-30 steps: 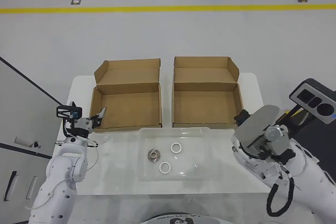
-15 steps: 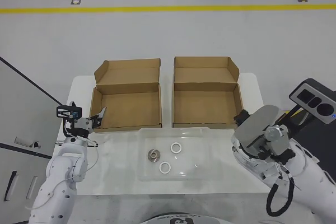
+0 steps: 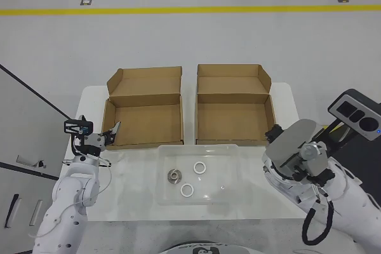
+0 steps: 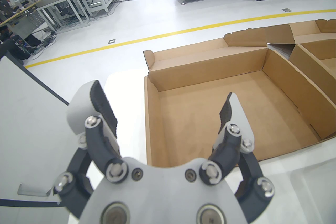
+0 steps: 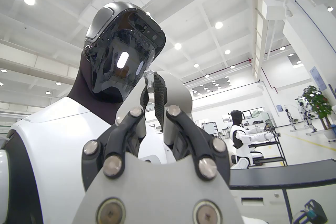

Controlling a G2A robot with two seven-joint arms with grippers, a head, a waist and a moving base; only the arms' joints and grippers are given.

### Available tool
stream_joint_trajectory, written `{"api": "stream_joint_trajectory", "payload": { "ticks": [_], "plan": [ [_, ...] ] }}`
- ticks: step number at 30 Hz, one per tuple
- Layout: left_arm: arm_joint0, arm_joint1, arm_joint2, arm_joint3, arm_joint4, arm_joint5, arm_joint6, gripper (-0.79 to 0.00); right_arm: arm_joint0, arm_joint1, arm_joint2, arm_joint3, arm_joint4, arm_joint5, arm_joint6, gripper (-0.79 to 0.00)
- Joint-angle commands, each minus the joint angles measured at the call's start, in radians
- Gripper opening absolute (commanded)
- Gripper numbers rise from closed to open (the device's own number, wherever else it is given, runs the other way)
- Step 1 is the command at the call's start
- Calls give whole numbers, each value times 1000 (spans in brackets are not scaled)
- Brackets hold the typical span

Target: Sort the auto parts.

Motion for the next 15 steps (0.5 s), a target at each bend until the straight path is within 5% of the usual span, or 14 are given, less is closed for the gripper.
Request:
{"api": "stream_joint_trajectory", "payload": {
  "ticks": [1,15],
  "plan": [
    [0,0,0,0,0,0,0,0,0,0,0,0,0,0,0,-785],
    [0,0,0,0,0,0,0,0,-10,-3,11,-12,-4,29,22,-785]
  ]
}}
